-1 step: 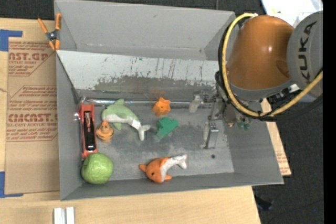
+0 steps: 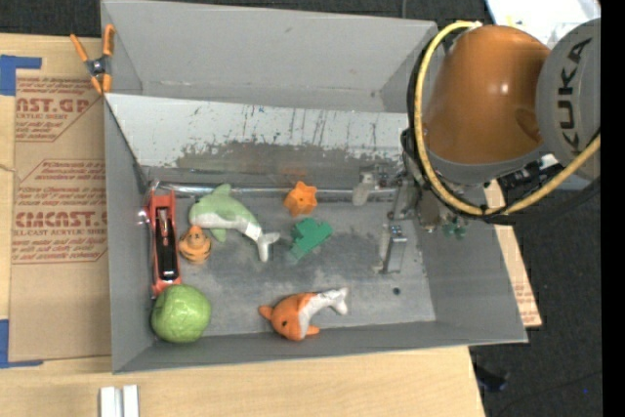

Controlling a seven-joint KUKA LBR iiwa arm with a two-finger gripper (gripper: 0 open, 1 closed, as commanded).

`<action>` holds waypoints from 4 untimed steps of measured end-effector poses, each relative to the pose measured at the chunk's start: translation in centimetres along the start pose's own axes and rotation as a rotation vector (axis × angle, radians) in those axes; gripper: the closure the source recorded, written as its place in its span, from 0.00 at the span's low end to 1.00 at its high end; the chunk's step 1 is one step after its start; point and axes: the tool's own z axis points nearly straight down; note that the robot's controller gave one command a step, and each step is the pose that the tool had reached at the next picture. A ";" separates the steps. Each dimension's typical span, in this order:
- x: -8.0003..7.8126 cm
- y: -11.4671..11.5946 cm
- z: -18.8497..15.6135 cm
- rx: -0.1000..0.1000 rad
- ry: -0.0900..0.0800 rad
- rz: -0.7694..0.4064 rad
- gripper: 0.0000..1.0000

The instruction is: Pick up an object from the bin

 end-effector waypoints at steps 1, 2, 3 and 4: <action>0.6 1.1 5.2 0.000 -0.001 -0.213 0.00; 2.4 2.7 7.8 0.002 -0.005 -0.643 0.00; 2.9 2.8 11.0 -0.003 0.004 -0.606 0.00; 2.6 4.2 15.5 0.001 -0.006 -0.944 0.00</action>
Offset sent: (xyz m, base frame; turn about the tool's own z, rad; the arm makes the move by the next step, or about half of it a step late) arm -0.0283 0.0301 -0.0836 -0.6574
